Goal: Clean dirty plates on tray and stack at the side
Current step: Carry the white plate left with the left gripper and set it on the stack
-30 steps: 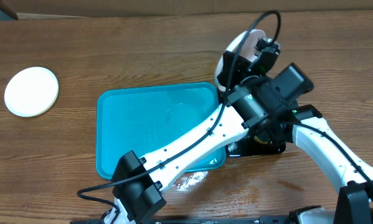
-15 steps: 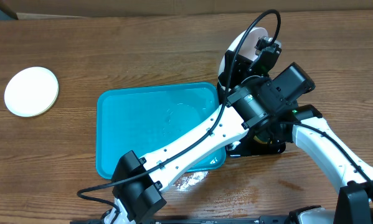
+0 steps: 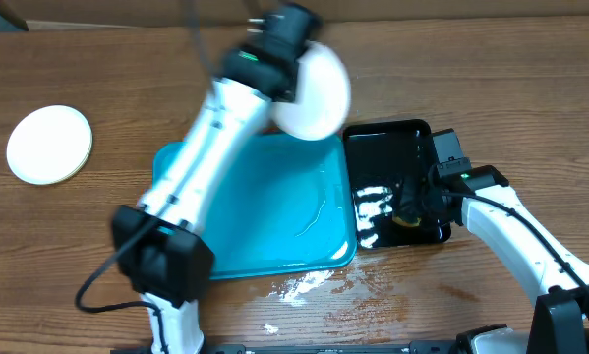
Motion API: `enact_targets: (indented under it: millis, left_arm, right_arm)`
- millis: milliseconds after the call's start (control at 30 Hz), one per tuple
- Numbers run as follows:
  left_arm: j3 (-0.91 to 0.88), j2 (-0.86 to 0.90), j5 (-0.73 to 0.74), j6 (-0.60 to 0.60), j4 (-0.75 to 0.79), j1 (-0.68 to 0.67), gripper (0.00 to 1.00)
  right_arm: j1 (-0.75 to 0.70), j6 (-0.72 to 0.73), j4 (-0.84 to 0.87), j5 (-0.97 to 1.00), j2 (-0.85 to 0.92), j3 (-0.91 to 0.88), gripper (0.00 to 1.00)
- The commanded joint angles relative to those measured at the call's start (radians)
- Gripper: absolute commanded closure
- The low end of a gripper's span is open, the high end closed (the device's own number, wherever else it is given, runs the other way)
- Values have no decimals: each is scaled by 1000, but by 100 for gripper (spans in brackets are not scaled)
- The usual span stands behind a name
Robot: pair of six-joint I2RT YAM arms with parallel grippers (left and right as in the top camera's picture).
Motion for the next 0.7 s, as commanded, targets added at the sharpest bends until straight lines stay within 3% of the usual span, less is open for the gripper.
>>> enact_targets:
  millis: [0, 200, 300, 400, 533, 667]
  left_arm:
    - [21, -63, 348, -33, -38, 216, 96]
    - [21, -61, 422, -63, -80, 610, 96]
    - [20, -60, 422, -86, -90, 719, 96]
    - [18, -56, 379, -112, -90, 819, 96]
    - [9, -31, 306, -145, -88, 935, 96]
    - [-53, 2, 242, -154, -58, 1025, 96]
  right_arm:
    - [5, -64, -4, -44, -16, -6, 96]
    - [5, -64, 19, -45, -16, -45, 95]
    - [5, -63, 34, -45, -16, -69, 93]
    - [5, -63, 35, -45, -16, -79, 84]
    - [5, -63, 38, -45, -16, -79, 79]
    - [5, -63, 42, -45, -16, -79, 55]
